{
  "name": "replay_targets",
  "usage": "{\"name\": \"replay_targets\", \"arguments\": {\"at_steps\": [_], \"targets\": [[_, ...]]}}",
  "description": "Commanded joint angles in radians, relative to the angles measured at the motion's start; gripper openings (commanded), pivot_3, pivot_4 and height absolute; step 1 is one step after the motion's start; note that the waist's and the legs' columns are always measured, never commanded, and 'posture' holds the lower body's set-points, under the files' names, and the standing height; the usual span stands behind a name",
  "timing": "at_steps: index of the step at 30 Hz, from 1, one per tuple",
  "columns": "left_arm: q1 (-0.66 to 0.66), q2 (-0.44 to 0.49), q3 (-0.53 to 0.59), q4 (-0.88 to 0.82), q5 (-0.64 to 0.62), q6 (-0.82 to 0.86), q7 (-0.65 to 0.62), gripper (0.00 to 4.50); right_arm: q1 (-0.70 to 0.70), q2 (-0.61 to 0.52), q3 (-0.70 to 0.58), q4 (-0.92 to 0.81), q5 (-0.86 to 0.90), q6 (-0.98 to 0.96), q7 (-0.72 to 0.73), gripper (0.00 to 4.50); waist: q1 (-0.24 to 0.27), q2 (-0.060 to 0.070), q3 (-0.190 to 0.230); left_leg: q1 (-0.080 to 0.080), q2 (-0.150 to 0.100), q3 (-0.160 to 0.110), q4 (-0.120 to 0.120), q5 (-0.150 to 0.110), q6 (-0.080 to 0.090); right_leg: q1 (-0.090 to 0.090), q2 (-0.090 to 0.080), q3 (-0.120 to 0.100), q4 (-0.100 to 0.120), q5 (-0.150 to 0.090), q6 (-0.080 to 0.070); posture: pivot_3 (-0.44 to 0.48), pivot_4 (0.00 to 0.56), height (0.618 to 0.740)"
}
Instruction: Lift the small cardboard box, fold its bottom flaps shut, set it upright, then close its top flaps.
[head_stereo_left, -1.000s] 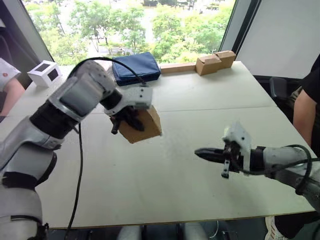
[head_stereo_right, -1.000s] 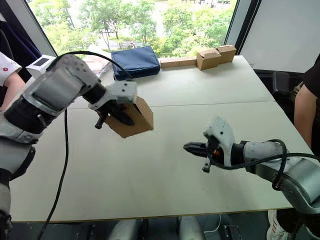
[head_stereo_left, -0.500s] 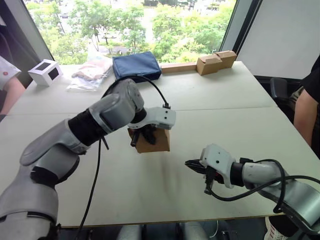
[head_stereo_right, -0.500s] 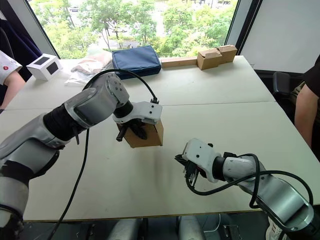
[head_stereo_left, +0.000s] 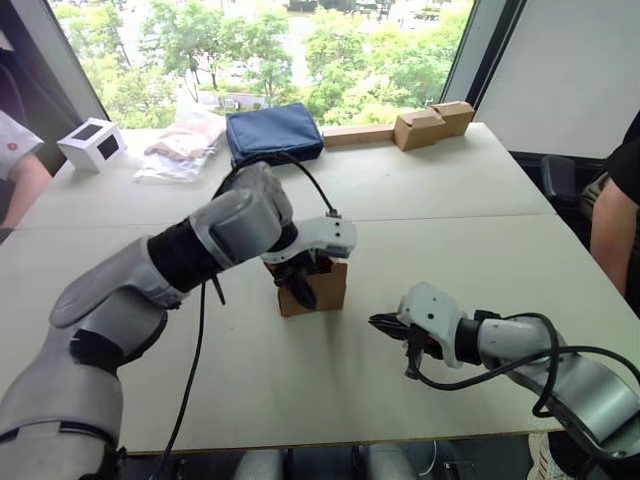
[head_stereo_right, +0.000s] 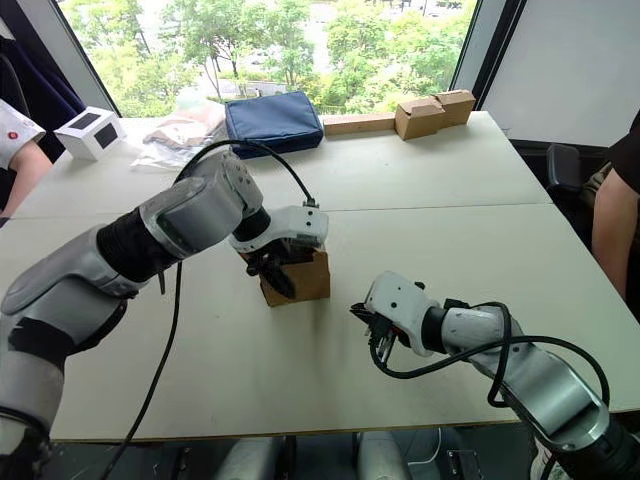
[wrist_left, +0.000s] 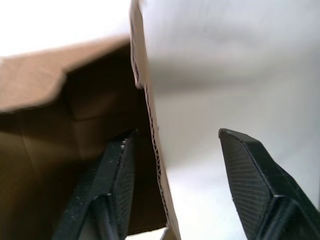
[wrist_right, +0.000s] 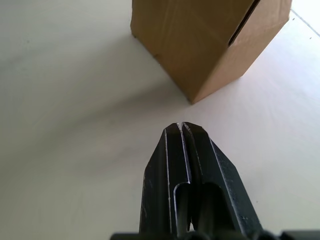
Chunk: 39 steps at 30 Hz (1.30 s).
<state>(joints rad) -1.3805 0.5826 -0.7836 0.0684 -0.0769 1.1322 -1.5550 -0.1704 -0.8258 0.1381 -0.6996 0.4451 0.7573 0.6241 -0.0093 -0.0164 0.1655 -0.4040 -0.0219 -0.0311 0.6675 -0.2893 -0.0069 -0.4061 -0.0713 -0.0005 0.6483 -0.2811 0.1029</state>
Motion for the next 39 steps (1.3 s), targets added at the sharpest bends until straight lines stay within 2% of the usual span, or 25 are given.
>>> {"name": "replay_targets", "arguments": {"at_steps": [1,3,5,8,11,15,16,19,22,25,32,39], "targets": [[-0.094,-0.004,0.196,0.074,-0.116,0.07,-0.019,2.66,-0.031,0.066,-0.114,-0.017,0.145,0.04,0.013,0.0,-0.001,0.0,0.0,0.0,0.0,0.0,0.0,0.0,0.0,0.0,0.0,0.0,0.0,0.0,0.0,0.0,0.15,0.74],[-0.125,-0.006,0.333,0.161,-0.179,0.116,0.008,2.66,-0.042,0.108,-0.171,-0.003,0.213,0.062,0.003,0.0,-0.002,0.0,0.0,0.0,0.0,0.0,0.0,0.0,0.0,0.0,0.0,0.0,0.0,0.0,0.0,0.0,0.15,0.74],[-0.111,-0.007,0.498,0.234,-0.206,0.098,0.109,2.66,-0.052,0.137,-0.212,0.031,0.246,0.07,-0.009,0.0,-0.005,0.001,0.0,0.001,0.0,0.0,0.0,0.0,0.0,0.0,0.0,0.0,0.0,0.0,0.0,0.0,0.15,0.74],[0.001,0.003,0.747,0.233,-0.238,0.063,0.291,2.66,-0.072,0.161,-0.236,0.108,0.232,0.056,-0.022,0.0,-0.008,0.003,-0.002,0.003,0.001,0.0,-0.001,0.0,0.0,0.0,0.0,0.0,0.002,0.0,0.0,0.0,0.15,0.74],[0.183,0.007,0.9,0.097,-0.256,0.061,0.434,2.02,-0.093,0.184,-0.235,0.191,0.197,0.027,-0.041,0.0,-0.006,0.003,-0.002,0.006,0.001,0.001,-0.002,0.0,0.0,0.001,0.0,0.002,0.003,0.0,0.0,0.0,0.15,0.74],[0.554,-0.007,1.044,-0.202,-0.27,0.039,0.59,0.35,-0.111,0.201,-0.163,0.306,0.122,-0.029,-0.016,0.0,-0.006,0.003,-0.002,0.006,0.0,0.003,-0.002,0.001,-0.002,0.001,-0.002,0.006,0.003,0.0,0.0,0.0,0.15,0.74],[0.629,-0.025,1.072,-0.254,-0.269,0.046,0.634,0.08,-0.117,0.209,-0.149,0.332,0.11,-0.042,-0.009,0.0,-0.004,0.0,-0.001,0.006,0.0,0.004,-0.002,0.002,-0.005,0.001,-0.004,0.006,0.003,0.0,0.0,0.0,0.15,0.74],[0.837,-0.071,1.104,-0.404,-0.278,0.012,0.729,0.08,-0.145,0.245,-0.115,0.42,0.063,-0.091,-0.001,0.0,0.002,0.0,-0.001,0.004,-0.001,0.004,-0.001,0.004,-0.007,-0.001,-0.006,0.006,0.003,0.001,0.0,0.0,0.15,0.74],[1.045,-0.034,0.993,-0.496,-0.223,-0.101,0.753,0.08,-0.176,0.278,-0.067,0.507,0.006,-0.141,0.009,0.0,0.013,0.0,-0.002,0.003,-0.003,0.003,-0.001,0.003,-0.007,0.0,-0.008,0.006,0.002,0.002,0.001,0.0,0.15,0.74],[1.145,-0.068,0.959,-0.519,-0.227,-0.159,0.806,0.08,-0.203,0.306,-0.023,0.566,-0.038,-0.182,0.028,0.0,0.021,0.001,-0.002,0.009,-0.005,0.005,-0.004,0.003,-0.007,0.005,-0.01,0.008,0.002,0.002,0.001,0.0,0.15,0.74],[1.2,-0.171,0.905,-0.454,-0.232,-0.267,0.897,0.08,-0.219,0.334,0.022,0.658,-0.116,-0.262,0.072,0.0,0.019,0.001,-0.003,0.011,-0.005,0.004,-0.004,0.002,-0.005,0.007,-0.01,0.007,0.0,0.002,0.001,0.0,0.15,0.74],[1.147,-0.192,0.838,-0.386,-0.263,-0.312,0.896,0.08,-0.203,0.366,0.068,0.647,-0.131,-0.265,0.122,0.0,0.014,0.001,-0.003,0.011,-0.004,0.004,-0.004,0.002,-0.005,0.007,-0.008,0.007,0.001,0.002,0.001,0.0,0.15,0.74]]}}
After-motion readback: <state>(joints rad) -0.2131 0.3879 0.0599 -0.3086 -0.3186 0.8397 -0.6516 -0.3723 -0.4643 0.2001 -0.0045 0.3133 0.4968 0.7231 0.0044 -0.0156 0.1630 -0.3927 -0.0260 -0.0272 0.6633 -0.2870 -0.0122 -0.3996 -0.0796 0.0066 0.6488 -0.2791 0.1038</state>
